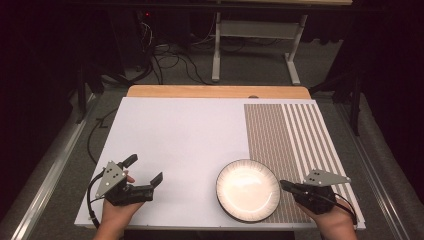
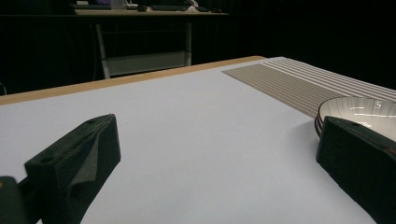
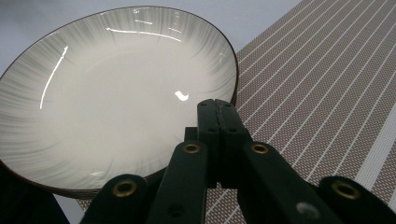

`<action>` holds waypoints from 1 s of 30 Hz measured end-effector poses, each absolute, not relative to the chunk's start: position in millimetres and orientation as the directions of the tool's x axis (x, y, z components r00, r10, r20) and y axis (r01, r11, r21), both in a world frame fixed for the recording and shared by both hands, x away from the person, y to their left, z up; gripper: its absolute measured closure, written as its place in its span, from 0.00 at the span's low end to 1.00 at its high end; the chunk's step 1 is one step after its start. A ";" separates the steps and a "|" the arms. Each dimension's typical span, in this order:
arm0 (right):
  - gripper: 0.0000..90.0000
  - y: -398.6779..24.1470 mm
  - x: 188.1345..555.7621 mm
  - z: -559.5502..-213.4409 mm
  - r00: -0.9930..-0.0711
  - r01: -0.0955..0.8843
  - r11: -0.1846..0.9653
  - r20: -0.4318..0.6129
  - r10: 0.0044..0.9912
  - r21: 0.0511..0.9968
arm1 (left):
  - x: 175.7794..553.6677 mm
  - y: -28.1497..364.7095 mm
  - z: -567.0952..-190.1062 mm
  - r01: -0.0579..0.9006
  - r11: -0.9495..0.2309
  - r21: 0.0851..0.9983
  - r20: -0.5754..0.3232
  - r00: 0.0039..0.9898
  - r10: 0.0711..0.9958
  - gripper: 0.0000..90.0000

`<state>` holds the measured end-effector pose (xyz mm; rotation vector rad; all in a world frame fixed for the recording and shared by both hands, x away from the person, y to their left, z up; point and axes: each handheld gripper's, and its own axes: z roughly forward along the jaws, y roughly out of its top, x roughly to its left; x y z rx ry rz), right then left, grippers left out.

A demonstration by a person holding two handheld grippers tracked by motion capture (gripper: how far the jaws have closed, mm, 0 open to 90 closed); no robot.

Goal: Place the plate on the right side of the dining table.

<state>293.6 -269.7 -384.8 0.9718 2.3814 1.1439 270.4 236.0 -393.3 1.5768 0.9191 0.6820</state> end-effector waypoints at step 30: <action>1.00 -265.5 294.0 -389.1 -0.728 0.439 0.485 -0.016 0.685 0.756 | 270.7 235.0 -393.2 0.197 -0.069 0.978 -0.048 0.531 0.846 0.01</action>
